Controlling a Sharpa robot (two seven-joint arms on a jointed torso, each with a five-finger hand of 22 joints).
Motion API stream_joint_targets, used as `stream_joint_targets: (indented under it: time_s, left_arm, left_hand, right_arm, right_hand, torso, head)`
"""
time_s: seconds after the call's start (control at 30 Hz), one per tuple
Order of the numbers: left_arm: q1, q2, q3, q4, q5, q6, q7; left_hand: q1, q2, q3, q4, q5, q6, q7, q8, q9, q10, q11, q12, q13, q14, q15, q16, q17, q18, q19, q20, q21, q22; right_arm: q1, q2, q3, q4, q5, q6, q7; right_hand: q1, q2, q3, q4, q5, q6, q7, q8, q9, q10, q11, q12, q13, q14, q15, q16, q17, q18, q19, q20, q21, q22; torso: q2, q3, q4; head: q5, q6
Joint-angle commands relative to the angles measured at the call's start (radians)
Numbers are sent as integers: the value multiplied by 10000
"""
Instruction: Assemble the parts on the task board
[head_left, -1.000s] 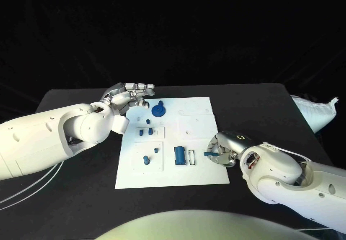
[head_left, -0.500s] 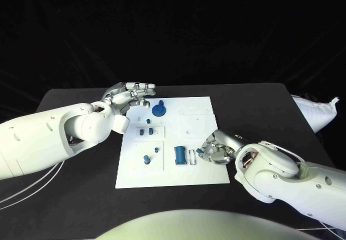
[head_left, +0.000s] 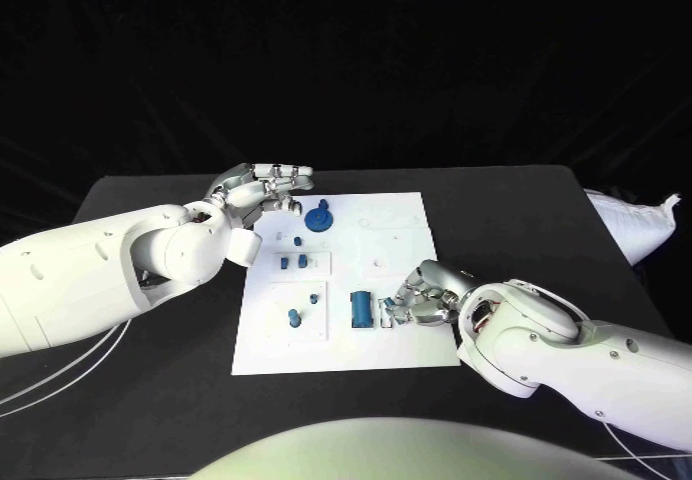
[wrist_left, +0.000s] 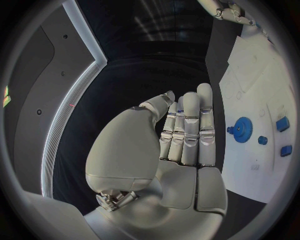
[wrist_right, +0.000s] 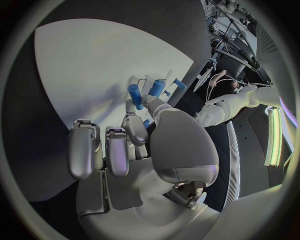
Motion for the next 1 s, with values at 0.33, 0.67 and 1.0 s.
stream_joint_targets:
  time_s: [0.33,0.67,1.0]
  left_arm:
    - [2,36,4,26,-43,227,12]
    - [3,33,4,29,-44,239,-12]
    - [3,32,4,31,-60,267,-38]
  left_hand:
    - [16,111,-53,-30,27,-65,9,46,-14,-56,-4,45,16,-62,3,-31,-11,30,22,75,-58,-9]
    - [6,116,-61,-27,25,-66,11,52,-14,-66,-1,59,16,-66,5,-27,-18,29,22,76,-64,-12]
    - [6,116,-61,-27,25,-66,11,52,-14,-66,-1,59,16,-66,5,-27,-18,29,22,76,-64,-12]
  right_arm:
    - [28,254,-4,-272,304,600,-144]
    - [36,335,-6,-346,51,841,-166]
    - [38,413,-8,-342,-196,807,-163]
  right_hand:
    - [-311,53,-132,190,-15,363,-176,220,192,136,-86,144,113,901,-112,9,1966,-58,145,-102,45,16]
    - [-576,126,-267,369,-151,425,-229,337,343,221,-131,306,219,906,-153,22,1983,-61,155,-145,51,32]
    - [-890,118,-502,584,-460,414,-242,418,479,249,-142,327,247,912,-166,44,2013,-68,167,-165,64,61]
  torso:
    - [2,7,-2]
    - [6,10,-6]
    - [-2,11,-12]
  head:
    - [25,-32]
    - [48,-60]
    - [56,-63]
